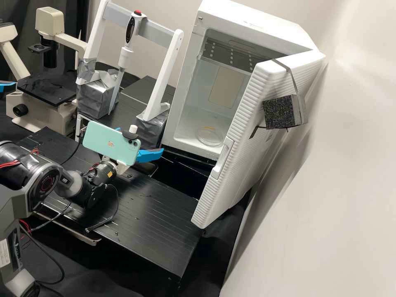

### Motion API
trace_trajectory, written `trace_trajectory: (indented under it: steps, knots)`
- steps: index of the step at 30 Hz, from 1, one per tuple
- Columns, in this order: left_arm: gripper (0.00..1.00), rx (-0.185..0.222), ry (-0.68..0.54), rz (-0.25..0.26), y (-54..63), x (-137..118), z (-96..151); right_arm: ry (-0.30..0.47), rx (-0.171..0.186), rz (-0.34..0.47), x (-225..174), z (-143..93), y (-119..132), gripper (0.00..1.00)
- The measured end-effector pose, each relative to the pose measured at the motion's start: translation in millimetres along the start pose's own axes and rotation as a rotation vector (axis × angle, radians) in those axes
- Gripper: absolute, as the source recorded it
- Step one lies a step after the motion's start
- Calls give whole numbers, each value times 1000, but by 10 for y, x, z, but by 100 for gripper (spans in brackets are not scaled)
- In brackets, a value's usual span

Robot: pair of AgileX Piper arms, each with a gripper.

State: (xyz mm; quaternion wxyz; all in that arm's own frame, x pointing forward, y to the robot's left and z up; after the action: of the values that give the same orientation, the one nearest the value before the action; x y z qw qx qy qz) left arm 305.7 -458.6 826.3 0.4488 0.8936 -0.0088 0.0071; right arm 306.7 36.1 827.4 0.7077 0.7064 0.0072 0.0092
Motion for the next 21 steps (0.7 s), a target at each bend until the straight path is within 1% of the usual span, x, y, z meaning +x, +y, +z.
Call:
trace_trajectory:
  steps: [9, 11, 14, 16, 18, 19, 20, 21]
  knots:
    - [100, 0, 0, 0, 0, 0, 0, -3, 0, -1, -15, 11, -4, 100]
    - [100, 0, 0, 0, 0, 0, 0, -13, 0, 4, -82, 48, -2, 100]
    - [100, 0, 0, 0, 0, 0, 0, -26, 1, 31, -236, 120, 65, 100]
    - [100, 0, 0, 0, 0, 0, 0, -28, 16, 56, -369, 178, 116, 100]
    - [100, 0, 0, 0, 0, 0, 0, -10, 26, 92, -492, 214, 194, 100]
    - [100, 0, 0, 0, 0, 0, 0, -11, 39, 109, -568, 261, 242, 100]
    - [100, 0, 0, 0, 0, 0, 0, -1, 38, 124, -613, 279, 286, 100]
    - [100, 0, 0, 0, 0, 0, 0, 6, 49, 137, -665, 304, 326, 100]
